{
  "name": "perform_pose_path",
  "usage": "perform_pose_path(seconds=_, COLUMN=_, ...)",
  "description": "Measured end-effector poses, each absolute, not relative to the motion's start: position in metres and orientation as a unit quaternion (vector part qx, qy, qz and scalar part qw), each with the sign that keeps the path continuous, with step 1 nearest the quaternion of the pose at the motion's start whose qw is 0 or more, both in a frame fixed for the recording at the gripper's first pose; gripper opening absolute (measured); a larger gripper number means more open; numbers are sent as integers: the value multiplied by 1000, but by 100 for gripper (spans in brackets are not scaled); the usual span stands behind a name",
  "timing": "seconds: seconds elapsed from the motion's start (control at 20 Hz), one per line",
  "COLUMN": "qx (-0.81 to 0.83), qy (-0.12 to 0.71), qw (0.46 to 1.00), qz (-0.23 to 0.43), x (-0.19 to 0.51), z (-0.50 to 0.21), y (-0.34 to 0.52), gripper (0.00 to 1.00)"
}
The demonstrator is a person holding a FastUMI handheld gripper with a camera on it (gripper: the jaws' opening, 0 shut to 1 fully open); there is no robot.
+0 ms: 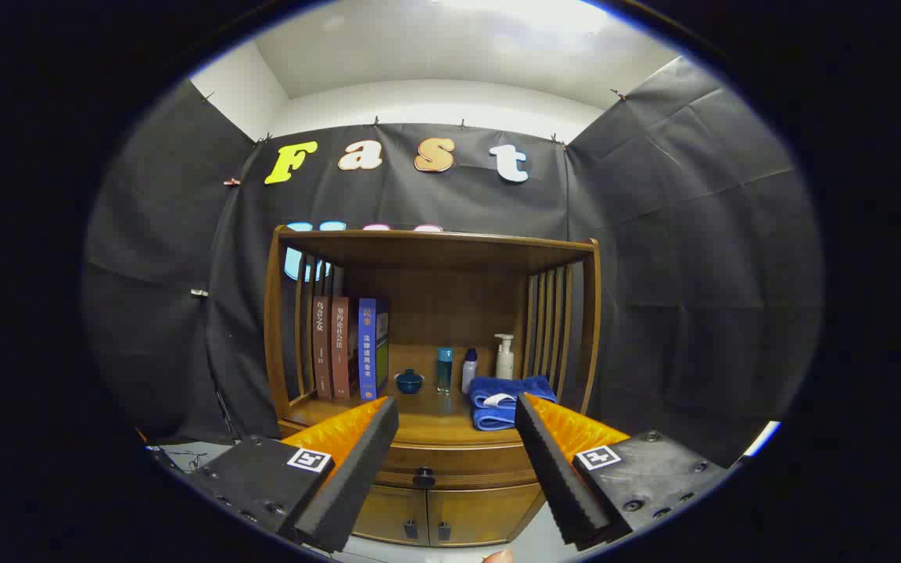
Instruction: Pull open the drawer, take out the items inside it, and place them on the countertop above the cabinet.
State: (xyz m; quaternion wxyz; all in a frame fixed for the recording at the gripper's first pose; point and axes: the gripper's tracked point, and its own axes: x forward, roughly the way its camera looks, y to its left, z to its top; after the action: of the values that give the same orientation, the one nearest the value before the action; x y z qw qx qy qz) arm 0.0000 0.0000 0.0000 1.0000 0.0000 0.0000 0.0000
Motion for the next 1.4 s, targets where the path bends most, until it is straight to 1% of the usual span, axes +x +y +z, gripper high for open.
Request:
perform_pose_path(seconds=0.45, qx=1, qy=-2, qw=1000, qz=-3, x=0, z=-1, y=-2, gripper=98)
perform_pose_path(seconds=0.75, qx=8, qy=3, qw=1000, qz=-5, x=15, z=-3, y=-5, gripper=98)
perform_pose_path(seconds=0.9, qx=18, qy=5, qw=1000, qz=4, x=27, z=-12, y=-1, gripper=98)
perform_pose_path(seconds=1.1, qx=31, qy=19, qw=999, qz=14, x=54, z=-43, y=1, gripper=98)
perform_pose_path(seconds=1.4, qx=21, qy=70, qw=997, qz=23, x=91, z=-130, y=14, gripper=98)
